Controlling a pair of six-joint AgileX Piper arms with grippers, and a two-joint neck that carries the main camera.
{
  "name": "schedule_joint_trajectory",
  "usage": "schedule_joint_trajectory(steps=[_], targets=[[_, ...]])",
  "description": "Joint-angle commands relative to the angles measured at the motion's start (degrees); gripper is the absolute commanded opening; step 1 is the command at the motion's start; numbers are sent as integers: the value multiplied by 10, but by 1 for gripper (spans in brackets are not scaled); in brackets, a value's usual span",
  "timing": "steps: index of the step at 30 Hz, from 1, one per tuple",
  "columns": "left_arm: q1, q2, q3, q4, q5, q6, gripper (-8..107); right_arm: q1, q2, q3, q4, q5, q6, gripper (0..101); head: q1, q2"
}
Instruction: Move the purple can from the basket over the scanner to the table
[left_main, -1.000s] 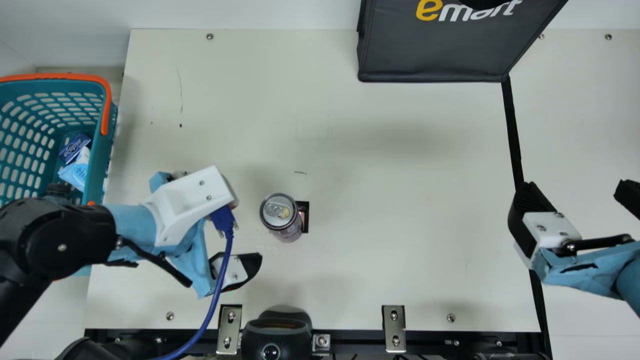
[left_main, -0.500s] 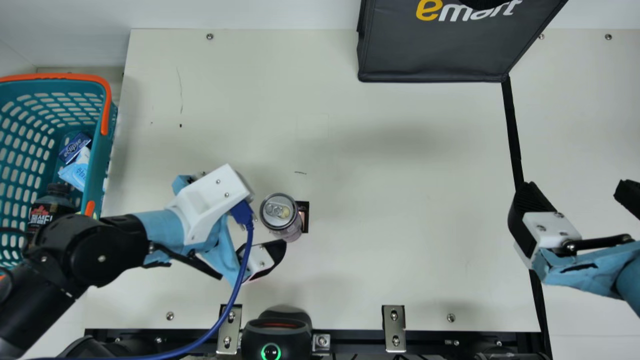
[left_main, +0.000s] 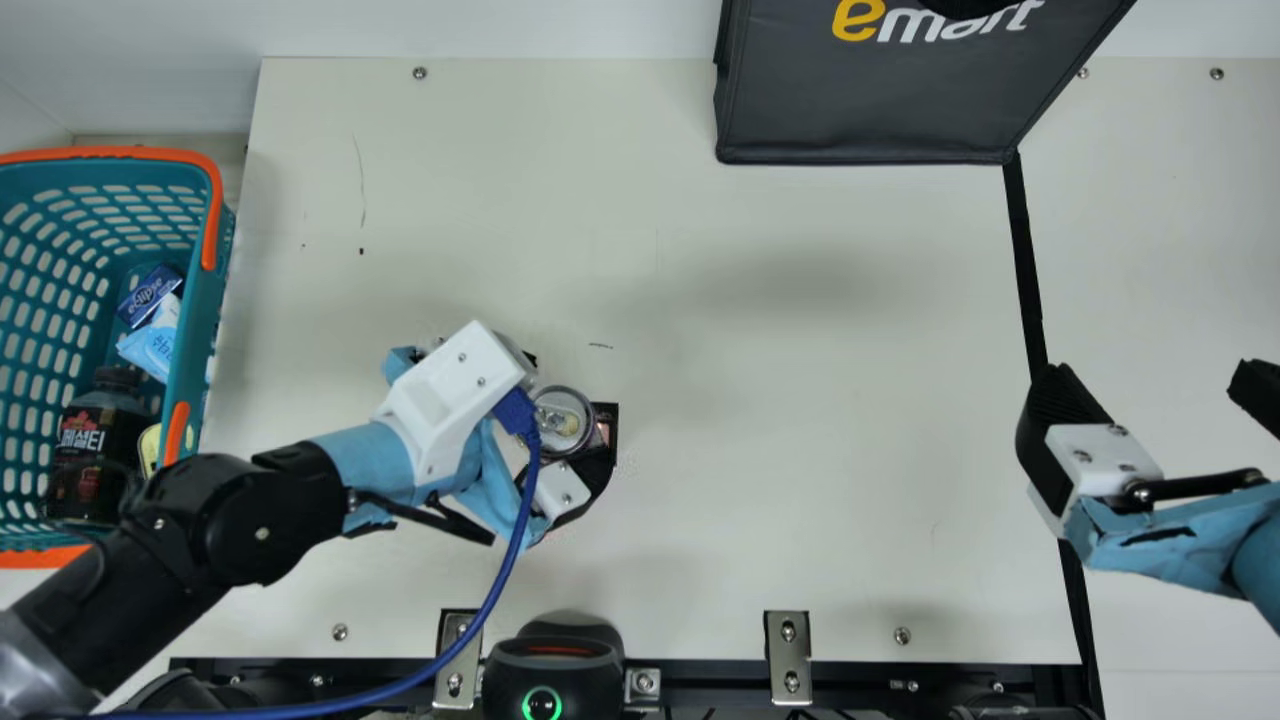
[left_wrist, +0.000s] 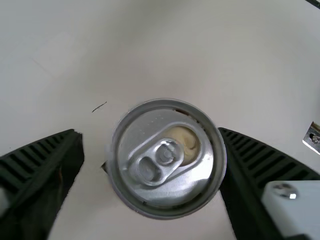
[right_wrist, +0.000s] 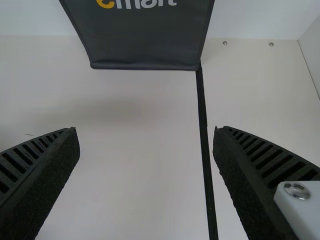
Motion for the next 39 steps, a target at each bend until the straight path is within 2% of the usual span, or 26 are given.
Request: schedule_joint_trajectory(steps=[1, 10, 18, 23, 34, 39], targets=[[-5, 3, 1, 3, -18, -8, 50, 0, 0, 0, 0, 0, 0, 95, -17, 1], [-30, 29, -22, 49, -74, -100, -8, 0, 0, 0, 0, 0, 0, 95, -17, 1], [-51, 97, -82, 139, -128, -233, -8, 0, 0, 0, 0, 0, 0, 95, -17, 1], [-59, 147, -134, 216, -138, -324, -8, 0, 0, 0, 0, 0, 0, 95, -17, 1], [-113, 250, -290, 434, -62, -573, -8, 0, 0, 0, 0, 0, 0, 95, -17, 1], [-151, 291, -352, 509, -25, -668, -8, 0, 0, 0, 0, 0, 0, 95, -17, 1]])
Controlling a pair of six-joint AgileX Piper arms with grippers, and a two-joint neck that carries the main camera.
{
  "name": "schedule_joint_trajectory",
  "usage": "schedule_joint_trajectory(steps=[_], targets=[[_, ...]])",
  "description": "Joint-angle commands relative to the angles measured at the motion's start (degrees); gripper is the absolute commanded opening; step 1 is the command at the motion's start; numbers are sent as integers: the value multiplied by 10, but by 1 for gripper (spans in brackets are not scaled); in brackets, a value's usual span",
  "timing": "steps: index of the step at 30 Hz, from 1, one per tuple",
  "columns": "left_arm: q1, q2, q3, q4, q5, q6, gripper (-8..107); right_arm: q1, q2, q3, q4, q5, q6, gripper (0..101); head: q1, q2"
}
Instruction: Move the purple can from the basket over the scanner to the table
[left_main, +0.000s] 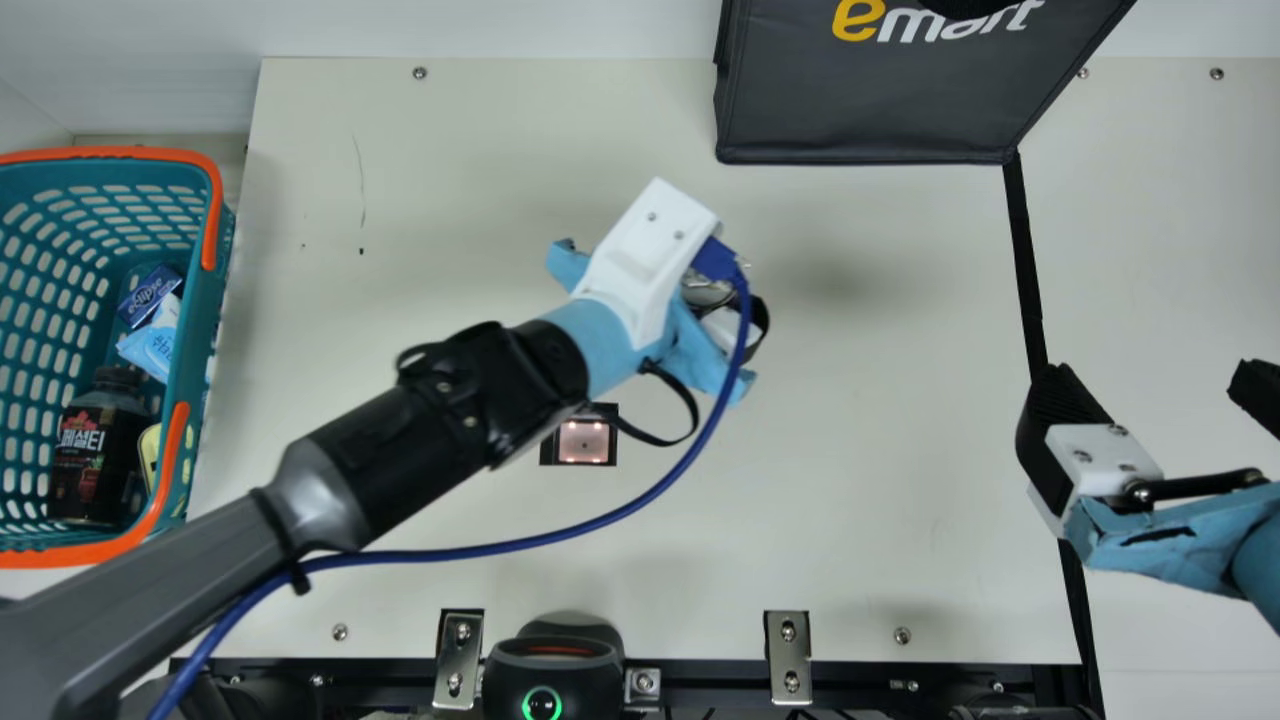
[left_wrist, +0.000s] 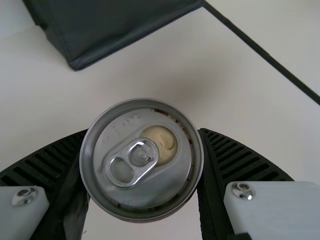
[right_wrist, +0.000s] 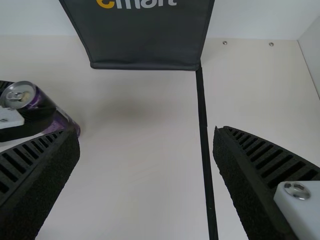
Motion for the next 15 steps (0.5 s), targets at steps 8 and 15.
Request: schedule_joint_trajectory(steps=[8, 15], targets=[[-53, 54, -82, 113, 61, -151, -8, 0, 0, 0, 0, 0, 0, 95, -17, 1], [-66, 72, -98, 128, 86, -168, -8, 0, 0, 0, 0, 0, 0, 95, -17, 1]])
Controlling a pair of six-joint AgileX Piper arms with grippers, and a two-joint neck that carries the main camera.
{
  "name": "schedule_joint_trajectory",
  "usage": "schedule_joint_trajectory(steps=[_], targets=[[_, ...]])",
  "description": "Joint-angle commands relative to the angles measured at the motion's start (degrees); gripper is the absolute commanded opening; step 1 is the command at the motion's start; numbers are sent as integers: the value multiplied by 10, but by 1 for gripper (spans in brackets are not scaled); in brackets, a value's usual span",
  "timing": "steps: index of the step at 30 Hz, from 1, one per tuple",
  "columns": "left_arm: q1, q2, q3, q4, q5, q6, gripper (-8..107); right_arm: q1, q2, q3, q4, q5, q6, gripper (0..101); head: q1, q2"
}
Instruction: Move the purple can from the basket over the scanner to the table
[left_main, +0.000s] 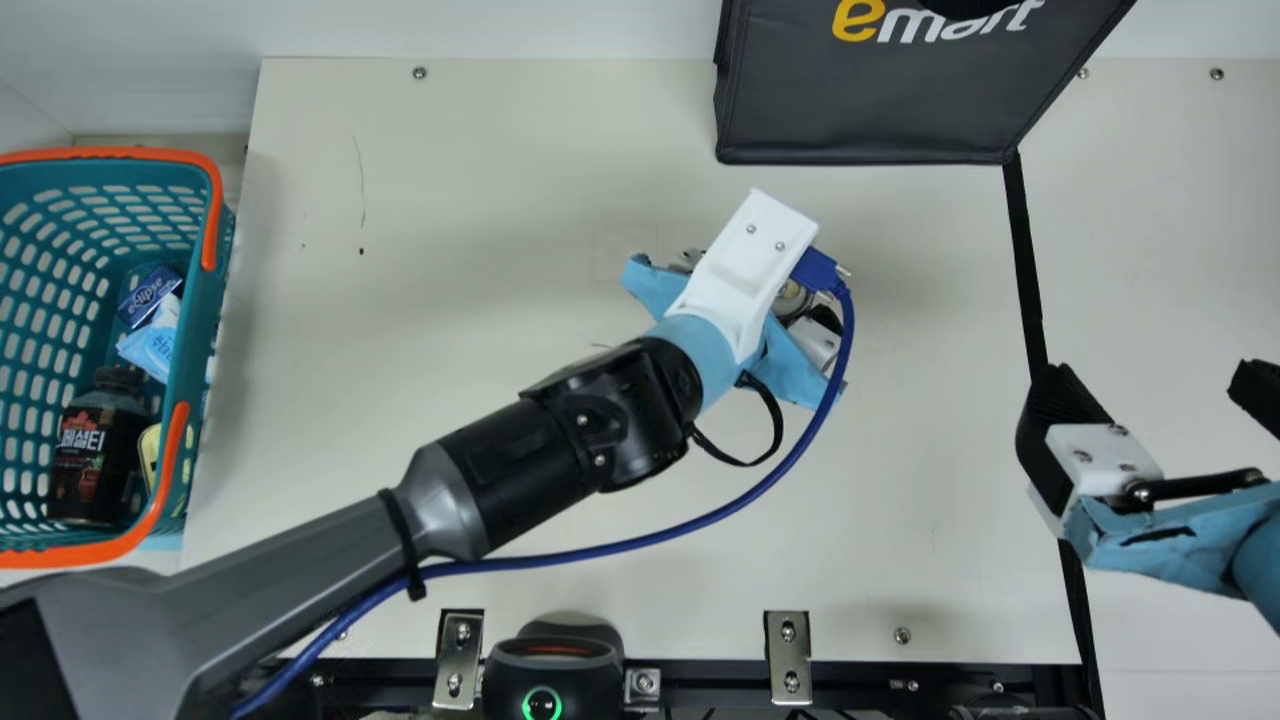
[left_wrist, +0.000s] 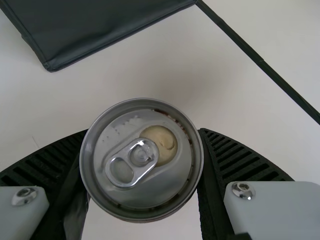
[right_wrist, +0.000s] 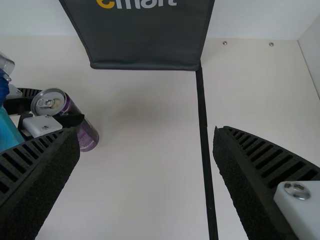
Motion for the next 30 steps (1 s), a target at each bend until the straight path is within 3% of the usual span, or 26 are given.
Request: schedule_joint_trajectory(steps=[1, 8, 21, 30], targets=[[-1, 3, -2, 2, 5, 0, -8, 0, 0, 0, 0, 0, 0, 95, -17, 1], [0, 14, -4, 14, 20, -8, -8, 0, 0, 0, 0, 0, 0, 95, -17, 1], [4, 11, 9, 21, 23, -23, 35, 0, 0, 0, 0, 0, 0, 95, -17, 1], [17, -11, 31, 5, -3, -56, 65, 0, 0, 0, 0, 0, 0, 95, -17, 1]])
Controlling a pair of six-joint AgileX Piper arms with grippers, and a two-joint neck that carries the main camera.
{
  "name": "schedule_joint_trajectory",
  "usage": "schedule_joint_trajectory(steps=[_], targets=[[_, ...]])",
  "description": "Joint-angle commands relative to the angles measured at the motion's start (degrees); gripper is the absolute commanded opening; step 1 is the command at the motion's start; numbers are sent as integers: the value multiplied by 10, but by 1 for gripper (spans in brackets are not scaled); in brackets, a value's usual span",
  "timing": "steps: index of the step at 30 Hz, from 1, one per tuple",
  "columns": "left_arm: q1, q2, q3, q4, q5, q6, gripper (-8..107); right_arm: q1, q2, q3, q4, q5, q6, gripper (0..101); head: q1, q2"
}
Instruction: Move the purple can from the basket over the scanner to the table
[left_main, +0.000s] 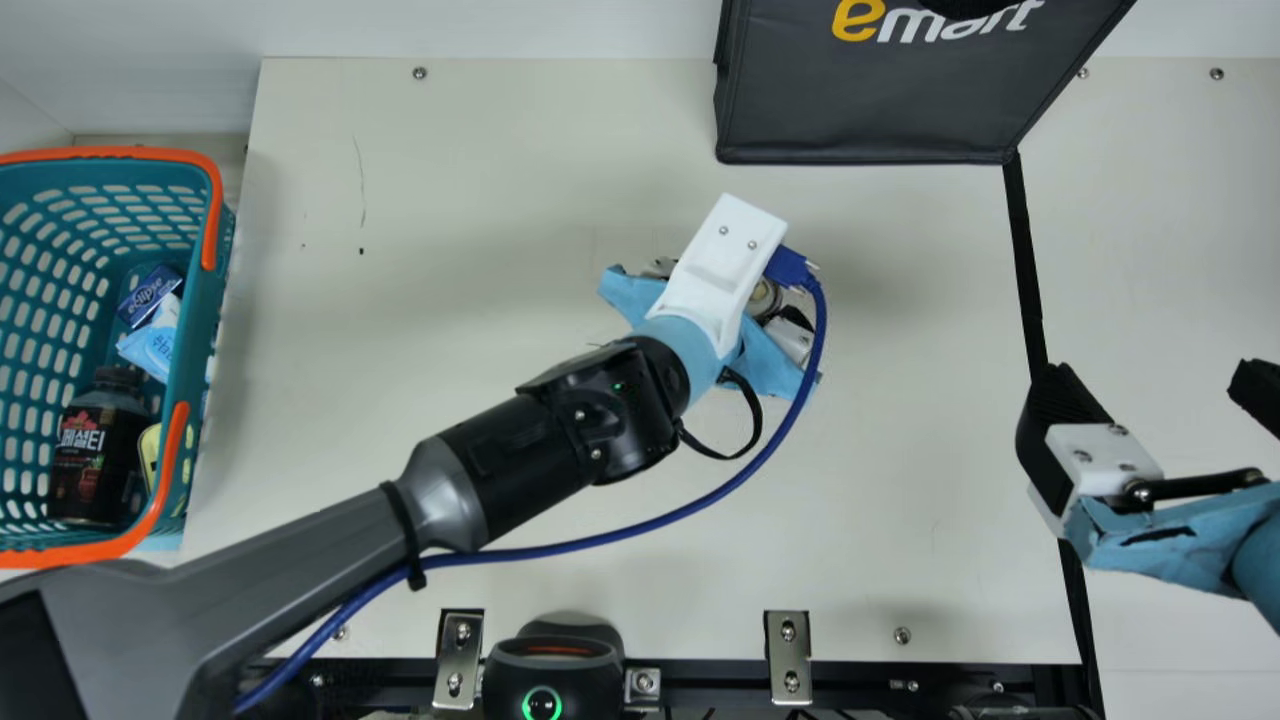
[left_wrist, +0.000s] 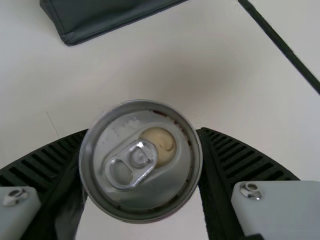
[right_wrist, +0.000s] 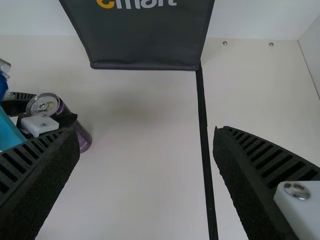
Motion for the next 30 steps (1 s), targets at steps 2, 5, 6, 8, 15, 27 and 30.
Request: schedule_joint_trajectory(steps=[2, 5, 6, 8, 15, 27, 30], targets=[[6, -12, 13, -10, -17, -14, 72, 0, 0, 0, 0, 1, 0, 95, -17, 1], [14, -26, 29, -18, -34, -29, 82, 0, 0, 0, 0, 0, 0, 95, -17, 1], [17, -32, 35, -19, -39, -34, 86, 0, 0, 0, 0, 0, 0, 95, -17, 1], [24, -45, 48, -20, -50, -47, 90, 0, 0, 0, 0, 0, 0, 95, -17, 1], [59, -112, 109, -47, -92, -87, 90, 0, 0, 0, 0, 0, 0, 95, -17, 1], [142, -254, 245, -193, -147, -35, 90, 0, 0, 0, 0, 0, 0, 95, -17, 1], [166, -292, 272, -239, -144, 0, 90, 0, 0, 0, 0, 0, 0, 95, -17, 1]])
